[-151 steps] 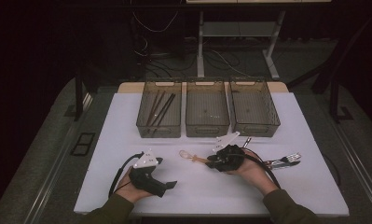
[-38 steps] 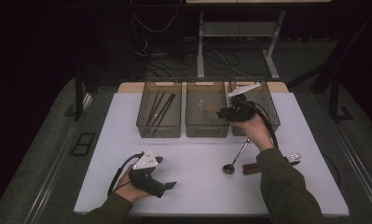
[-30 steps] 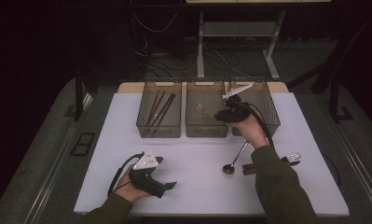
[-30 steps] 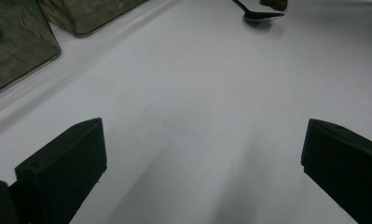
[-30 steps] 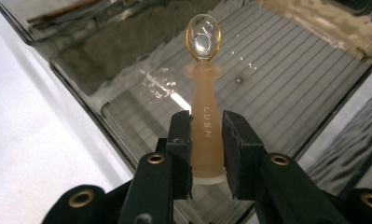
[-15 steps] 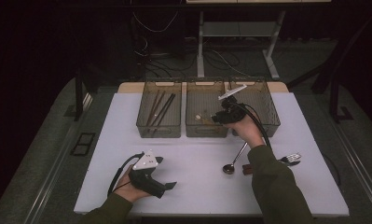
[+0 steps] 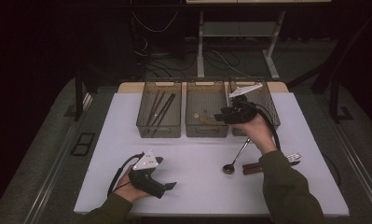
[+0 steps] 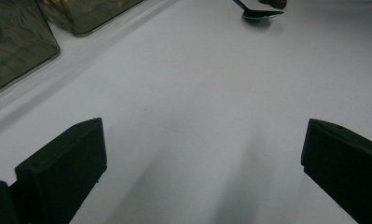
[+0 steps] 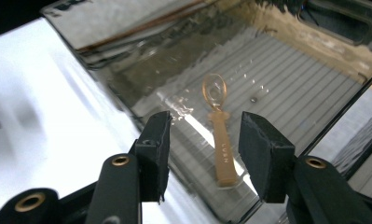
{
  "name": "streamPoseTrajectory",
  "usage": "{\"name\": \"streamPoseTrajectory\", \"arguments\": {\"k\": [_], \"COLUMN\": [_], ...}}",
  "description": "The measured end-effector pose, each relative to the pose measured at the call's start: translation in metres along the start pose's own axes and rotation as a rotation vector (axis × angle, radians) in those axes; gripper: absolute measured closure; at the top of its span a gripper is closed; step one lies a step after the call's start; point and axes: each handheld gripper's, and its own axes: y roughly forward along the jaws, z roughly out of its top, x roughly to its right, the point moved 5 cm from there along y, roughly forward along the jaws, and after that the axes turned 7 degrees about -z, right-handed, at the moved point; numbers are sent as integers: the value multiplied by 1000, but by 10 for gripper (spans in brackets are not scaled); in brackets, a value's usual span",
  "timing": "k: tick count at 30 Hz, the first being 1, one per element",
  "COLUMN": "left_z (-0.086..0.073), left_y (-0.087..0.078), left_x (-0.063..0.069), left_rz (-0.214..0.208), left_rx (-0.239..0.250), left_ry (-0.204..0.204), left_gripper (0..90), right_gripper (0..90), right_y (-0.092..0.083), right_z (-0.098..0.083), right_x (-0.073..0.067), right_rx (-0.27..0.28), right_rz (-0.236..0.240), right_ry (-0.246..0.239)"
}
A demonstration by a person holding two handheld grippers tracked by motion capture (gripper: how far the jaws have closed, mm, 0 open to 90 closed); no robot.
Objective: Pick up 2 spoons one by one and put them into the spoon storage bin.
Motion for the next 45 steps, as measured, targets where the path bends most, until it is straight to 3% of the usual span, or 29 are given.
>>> {"name": "streamPoseTrajectory", "arguments": {"k": [16,25,36,45], "left_z": [-1,-1,-1,-1], "left_y": [0,1,0,0], "left_x": [0,0,1,1], "left_rz": [3,3,0,2], "left_rx": [-11,-14,-27,-29], "left_ry": [2,5,14,15], "left_gripper": [0,0,0,0], "right_gripper": [880,897,898,897], "right_y": [-32,-44,-55,-58], "right_z": [-46,-80,-120,-151], "right_x": [-30,-42,-49,-57], "right_rx": [-5,-51,-120,-180], "right_rz": [93,121,117,143], "right_ry": [-101,-142,-162,-162]}}
